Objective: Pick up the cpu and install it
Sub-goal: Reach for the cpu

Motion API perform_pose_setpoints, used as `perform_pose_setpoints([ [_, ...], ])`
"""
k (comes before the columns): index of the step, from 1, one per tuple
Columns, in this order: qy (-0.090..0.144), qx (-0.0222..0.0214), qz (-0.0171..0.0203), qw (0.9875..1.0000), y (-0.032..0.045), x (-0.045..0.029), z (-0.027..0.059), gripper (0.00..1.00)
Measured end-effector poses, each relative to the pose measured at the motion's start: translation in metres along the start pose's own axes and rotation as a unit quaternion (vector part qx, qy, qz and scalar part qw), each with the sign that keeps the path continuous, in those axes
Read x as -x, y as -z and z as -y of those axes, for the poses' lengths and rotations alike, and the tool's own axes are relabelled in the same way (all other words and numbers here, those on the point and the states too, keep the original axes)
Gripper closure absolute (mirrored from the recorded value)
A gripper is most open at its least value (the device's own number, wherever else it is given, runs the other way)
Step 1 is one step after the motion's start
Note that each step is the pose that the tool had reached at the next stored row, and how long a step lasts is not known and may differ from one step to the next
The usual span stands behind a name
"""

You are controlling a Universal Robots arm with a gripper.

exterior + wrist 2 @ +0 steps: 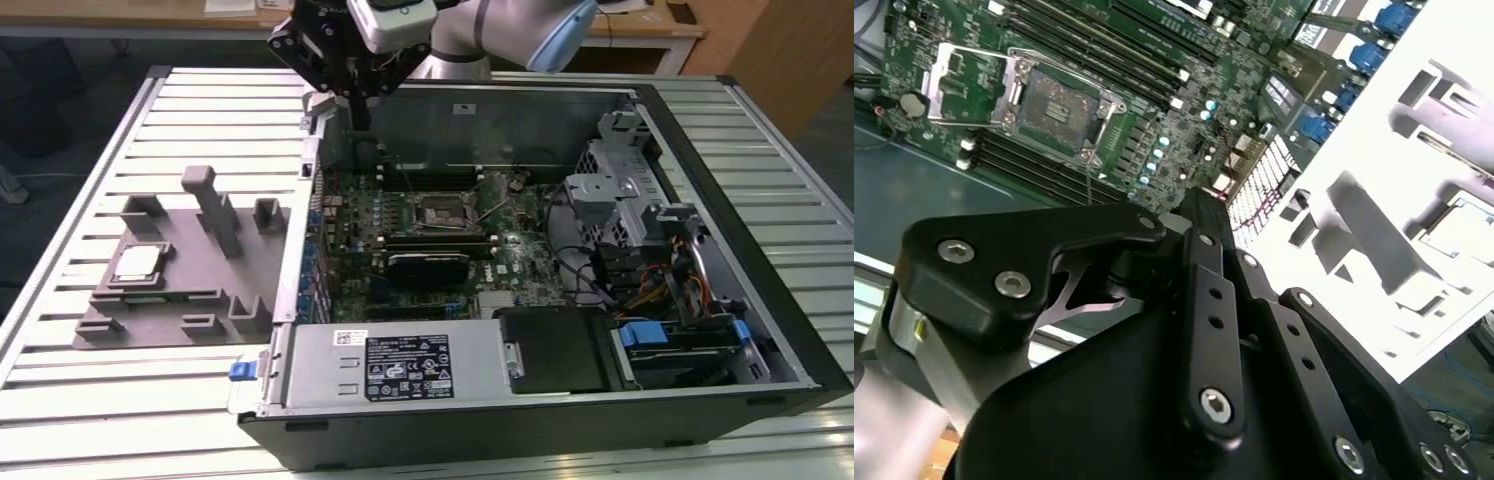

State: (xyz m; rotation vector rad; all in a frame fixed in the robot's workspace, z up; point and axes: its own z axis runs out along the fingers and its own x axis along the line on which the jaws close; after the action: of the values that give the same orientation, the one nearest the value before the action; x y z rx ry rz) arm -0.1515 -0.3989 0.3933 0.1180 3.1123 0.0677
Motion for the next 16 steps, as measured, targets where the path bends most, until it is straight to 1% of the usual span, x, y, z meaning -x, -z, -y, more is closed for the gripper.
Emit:
perform_pose_setpoints([
  [16,0.0,0.0,0.0002,1.0,0.0008,-0.029,0.0022,0.89],
])
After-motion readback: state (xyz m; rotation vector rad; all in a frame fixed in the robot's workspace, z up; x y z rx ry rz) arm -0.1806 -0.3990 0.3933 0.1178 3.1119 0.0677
